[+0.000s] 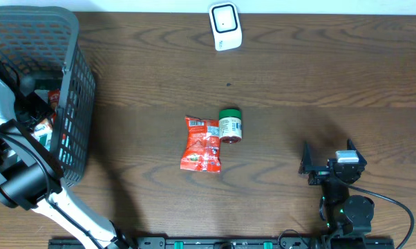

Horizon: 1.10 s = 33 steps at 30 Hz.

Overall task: Scan the item barcode
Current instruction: 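Move the left gripper back into the basket, then grasp the orange Kleenex tissue pack in the basket with the left gripper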

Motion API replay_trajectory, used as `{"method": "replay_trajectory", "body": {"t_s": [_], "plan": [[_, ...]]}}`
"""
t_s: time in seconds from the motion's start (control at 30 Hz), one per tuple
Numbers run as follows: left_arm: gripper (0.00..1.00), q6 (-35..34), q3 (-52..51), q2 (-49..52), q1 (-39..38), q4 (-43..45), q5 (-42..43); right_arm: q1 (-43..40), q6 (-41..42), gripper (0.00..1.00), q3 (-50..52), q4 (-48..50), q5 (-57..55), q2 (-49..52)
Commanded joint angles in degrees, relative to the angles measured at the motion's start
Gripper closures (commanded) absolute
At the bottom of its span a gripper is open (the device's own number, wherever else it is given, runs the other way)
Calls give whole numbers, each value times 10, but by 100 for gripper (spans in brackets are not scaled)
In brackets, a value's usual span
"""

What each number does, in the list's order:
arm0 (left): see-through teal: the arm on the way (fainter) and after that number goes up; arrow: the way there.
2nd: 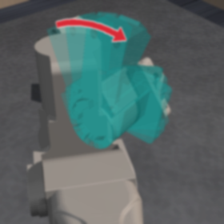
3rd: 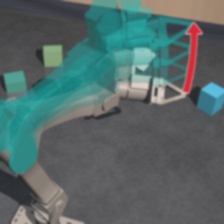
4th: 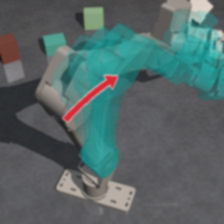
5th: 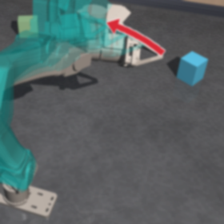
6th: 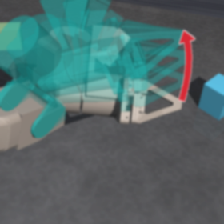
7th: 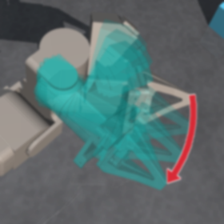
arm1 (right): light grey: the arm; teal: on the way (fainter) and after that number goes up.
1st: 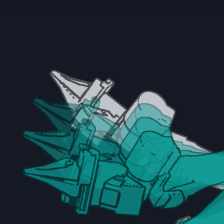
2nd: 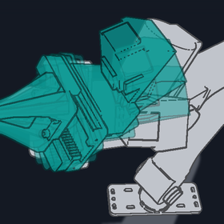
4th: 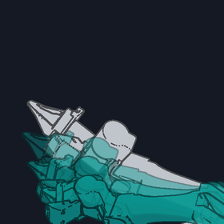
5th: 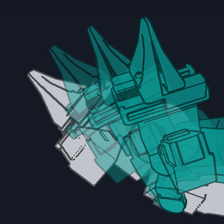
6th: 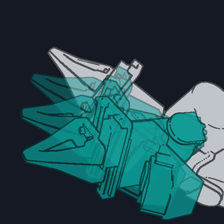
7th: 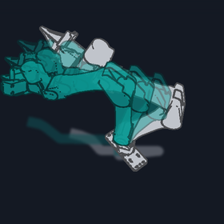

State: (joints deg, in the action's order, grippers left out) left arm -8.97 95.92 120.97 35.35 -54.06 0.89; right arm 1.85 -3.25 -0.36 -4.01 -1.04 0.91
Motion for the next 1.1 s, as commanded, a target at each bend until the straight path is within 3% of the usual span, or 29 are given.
{"method": "replay_trajectory", "body": {"t_s": [0.0, 0.4, 0.57, 0.77, 0.9, 1.07], "plan": [[44, 2, 22, -25, 1, -16, 37, 0, -5, 1, 0, -2, 1, -2], [44, -53, 31, -280, 1, -27, 69, 0, -5, 1, 0, -2, 1, -2], [44, -52, 29, -386, -10, -56, 182, 0, -5, 1, 0, -2, 1, -2], [40, -7, 28, -439, -73, -117, 303, 0, -5, 1, 0, -2, 1, -2], [40, 18, 28, -435, -122, -131, 221, 0, -5, 1, 0, -2, 1, -2], [26, -14, 28, -422, -118, -115, 102, 0, -5, 1, 0, -2, 1, -2]]}}
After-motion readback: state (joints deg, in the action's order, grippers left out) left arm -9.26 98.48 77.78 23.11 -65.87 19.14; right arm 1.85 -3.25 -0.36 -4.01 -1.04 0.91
